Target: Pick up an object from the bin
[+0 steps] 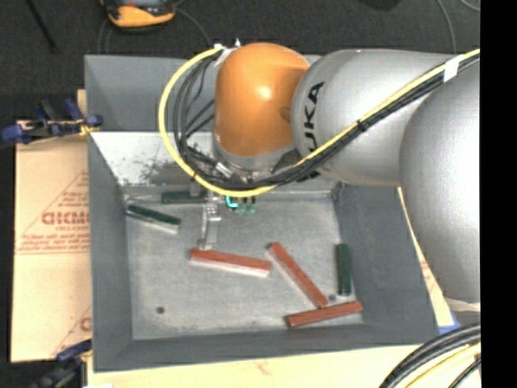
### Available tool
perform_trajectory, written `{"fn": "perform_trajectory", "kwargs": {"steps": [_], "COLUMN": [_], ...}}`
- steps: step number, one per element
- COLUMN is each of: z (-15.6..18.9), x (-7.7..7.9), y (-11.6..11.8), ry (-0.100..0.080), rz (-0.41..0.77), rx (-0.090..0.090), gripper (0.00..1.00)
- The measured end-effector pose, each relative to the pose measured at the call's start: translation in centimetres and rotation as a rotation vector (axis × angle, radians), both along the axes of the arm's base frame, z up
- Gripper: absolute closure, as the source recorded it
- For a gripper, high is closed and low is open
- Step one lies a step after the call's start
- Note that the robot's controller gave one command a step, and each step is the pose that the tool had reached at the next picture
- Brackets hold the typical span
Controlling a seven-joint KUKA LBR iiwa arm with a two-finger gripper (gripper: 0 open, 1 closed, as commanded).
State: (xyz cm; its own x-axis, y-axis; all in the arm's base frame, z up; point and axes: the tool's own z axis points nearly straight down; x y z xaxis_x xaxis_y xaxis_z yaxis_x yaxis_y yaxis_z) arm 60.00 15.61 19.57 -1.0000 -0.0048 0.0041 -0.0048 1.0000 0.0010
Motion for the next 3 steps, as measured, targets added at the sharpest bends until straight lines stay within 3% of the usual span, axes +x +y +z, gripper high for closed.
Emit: {"fn": "perform_trajectory", "kwargs": {"steps": [1,2,3], "z": [0.5,-4.7,-7.7], "x": [0.2,3.2,2.1], "y": [-0.1,0.3,-0.9], "ry": [-0.008,-0.018,-0.004], "rz": [-0.003,0.012,-0.106], "rx": [0.001,0.002,0.0], "gripper": [0.0,0.0,0.0]}}
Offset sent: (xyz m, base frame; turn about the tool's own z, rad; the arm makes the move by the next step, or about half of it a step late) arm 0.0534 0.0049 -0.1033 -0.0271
